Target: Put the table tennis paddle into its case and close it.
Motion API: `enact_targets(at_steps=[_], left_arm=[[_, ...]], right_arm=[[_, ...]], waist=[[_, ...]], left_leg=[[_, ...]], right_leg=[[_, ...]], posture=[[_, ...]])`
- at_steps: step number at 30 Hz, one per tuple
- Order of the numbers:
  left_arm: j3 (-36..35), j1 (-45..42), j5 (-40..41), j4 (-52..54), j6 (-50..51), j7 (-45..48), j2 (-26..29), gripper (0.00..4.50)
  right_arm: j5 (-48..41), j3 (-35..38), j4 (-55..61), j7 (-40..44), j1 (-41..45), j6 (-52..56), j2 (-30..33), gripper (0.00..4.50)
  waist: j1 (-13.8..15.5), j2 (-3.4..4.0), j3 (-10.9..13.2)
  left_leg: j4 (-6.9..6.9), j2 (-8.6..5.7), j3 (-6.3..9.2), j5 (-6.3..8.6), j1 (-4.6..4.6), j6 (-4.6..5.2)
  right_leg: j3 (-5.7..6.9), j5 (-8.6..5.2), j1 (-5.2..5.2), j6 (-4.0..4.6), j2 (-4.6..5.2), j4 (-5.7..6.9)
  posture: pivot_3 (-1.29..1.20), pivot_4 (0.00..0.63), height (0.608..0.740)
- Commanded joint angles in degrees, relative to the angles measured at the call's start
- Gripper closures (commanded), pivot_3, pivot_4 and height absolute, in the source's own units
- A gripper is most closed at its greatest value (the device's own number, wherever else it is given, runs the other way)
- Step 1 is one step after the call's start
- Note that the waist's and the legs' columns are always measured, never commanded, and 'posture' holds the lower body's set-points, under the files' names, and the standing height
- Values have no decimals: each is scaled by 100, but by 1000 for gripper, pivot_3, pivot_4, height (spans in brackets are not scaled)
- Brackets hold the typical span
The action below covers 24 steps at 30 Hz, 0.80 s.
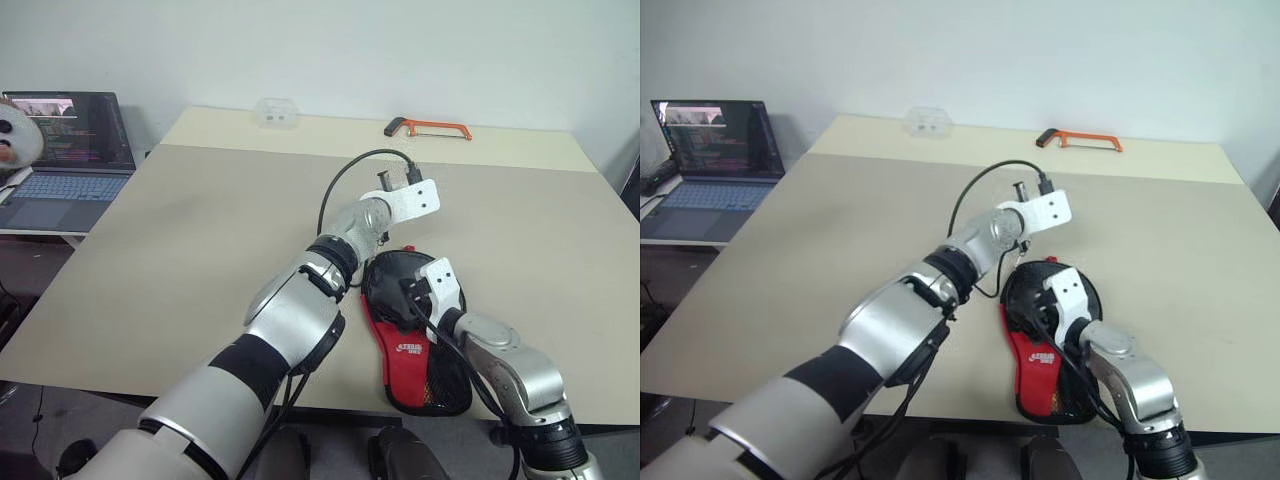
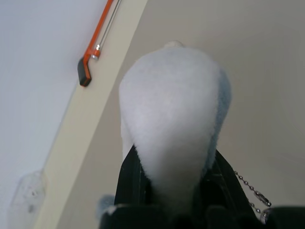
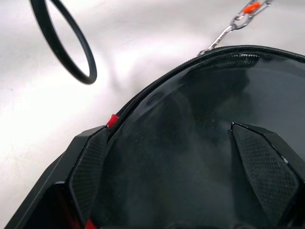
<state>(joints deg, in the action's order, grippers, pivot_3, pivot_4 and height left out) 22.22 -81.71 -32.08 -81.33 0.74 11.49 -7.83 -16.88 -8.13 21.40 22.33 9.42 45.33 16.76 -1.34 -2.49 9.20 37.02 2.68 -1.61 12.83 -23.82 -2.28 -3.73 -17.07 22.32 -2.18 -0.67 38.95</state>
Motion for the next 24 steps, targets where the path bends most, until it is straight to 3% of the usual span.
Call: enact_targets(at_steps=[1, 17, 24], left_arm=[[156, -301, -221, 152, -211, -208, -205, 4192], [505, -278, -562, 160, -626, -310, -697, 4192], [653, 100, -584, 165, -824, 335, -848, 4192]], right_arm=[[-8, -139, -32, -71, -237, 336, -2, 0], [8, -239, 266, -305, -570, 401, -70, 0], [23, -277, 151, -268, -491, 366, -39, 0]], waist=[[-11, 0, 0], [-8, 0, 1], [-21, 0, 0]], left_leg=[[0, 0, 0, 0, 0, 0], [-1, 0, 0, 0, -2, 0], [-1, 0, -1, 0, -1, 0]], right_leg=[[0, 0, 0, 0, 0, 0], [0, -1, 0, -1, 1, -1], [0, -1, 0, 0, 1, -1]], posture=[[0, 150, 740], [0, 150, 740], [0, 150, 740]])
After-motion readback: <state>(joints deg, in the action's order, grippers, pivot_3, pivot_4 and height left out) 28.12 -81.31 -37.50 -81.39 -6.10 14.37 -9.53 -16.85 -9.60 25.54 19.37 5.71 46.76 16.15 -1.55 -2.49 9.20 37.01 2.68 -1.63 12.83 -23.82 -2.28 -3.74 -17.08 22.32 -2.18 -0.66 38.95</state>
